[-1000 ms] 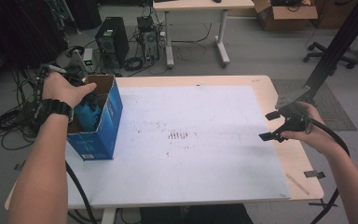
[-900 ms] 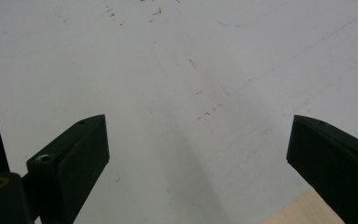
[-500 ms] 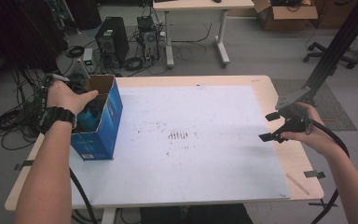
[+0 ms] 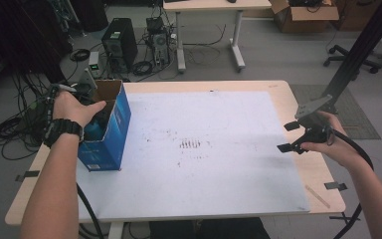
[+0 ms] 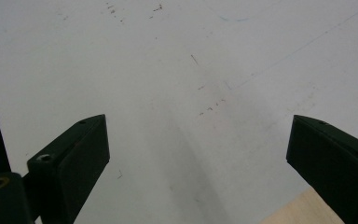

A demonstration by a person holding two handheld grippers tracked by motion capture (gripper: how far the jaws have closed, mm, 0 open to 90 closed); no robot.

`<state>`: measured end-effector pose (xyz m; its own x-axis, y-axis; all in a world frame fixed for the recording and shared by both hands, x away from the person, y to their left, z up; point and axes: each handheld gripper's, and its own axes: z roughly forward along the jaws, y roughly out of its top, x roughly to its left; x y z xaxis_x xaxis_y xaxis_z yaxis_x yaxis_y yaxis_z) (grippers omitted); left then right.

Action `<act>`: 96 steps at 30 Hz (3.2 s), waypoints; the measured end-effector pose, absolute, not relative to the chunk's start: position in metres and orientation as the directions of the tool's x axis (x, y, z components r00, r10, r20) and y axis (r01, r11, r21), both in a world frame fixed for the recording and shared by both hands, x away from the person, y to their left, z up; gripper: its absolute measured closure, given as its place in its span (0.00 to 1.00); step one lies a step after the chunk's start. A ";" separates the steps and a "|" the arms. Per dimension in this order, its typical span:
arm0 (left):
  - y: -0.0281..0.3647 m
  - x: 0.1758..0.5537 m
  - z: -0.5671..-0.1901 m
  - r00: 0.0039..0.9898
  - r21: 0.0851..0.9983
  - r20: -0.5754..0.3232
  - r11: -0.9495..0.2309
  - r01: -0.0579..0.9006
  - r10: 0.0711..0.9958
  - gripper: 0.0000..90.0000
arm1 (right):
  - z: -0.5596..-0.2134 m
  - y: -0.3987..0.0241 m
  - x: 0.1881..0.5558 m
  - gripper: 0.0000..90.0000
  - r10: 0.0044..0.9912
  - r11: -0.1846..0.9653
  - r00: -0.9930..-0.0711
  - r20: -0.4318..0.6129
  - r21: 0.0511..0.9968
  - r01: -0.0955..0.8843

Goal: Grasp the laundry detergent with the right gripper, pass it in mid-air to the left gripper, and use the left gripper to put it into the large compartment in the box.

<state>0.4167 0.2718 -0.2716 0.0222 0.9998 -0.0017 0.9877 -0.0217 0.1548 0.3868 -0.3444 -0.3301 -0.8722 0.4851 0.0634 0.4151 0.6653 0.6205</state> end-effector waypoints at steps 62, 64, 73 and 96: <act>0.167 0.407 -0.192 0.369 0.270 0.046 -0.367 0.890 0.928 0.21 | -0.320 -0.346 0.383 0.07 0.480 0.671 -0.875 0.059 0.618 0.410; 0.160 0.407 -0.194 0.391 0.271 0.034 -0.385 0.882 0.920 0.21 | -0.320 -0.347 0.383 0.07 0.481 0.671 -0.874 0.060 0.617 0.412; 0.128 0.407 -0.212 0.513 0.273 -0.011 -0.490 0.827 0.859 0.16 | -0.315 -0.349 0.383 0.07 0.487 0.672 -0.871 0.055 0.614 0.414; 0.084 0.408 -0.241 0.650 0.217 -0.054 -0.627 0.748 0.758 0.06 | -0.313 -0.351 0.386 0.07 0.488 0.673 -0.871 0.056 0.612 0.416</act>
<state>0.4076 0.0837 -0.2411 0.6504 0.7577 -0.0545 0.7484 -0.6268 0.2171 0.3860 -0.3510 -0.3133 -0.8711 0.4878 0.0562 0.4162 0.6728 0.6117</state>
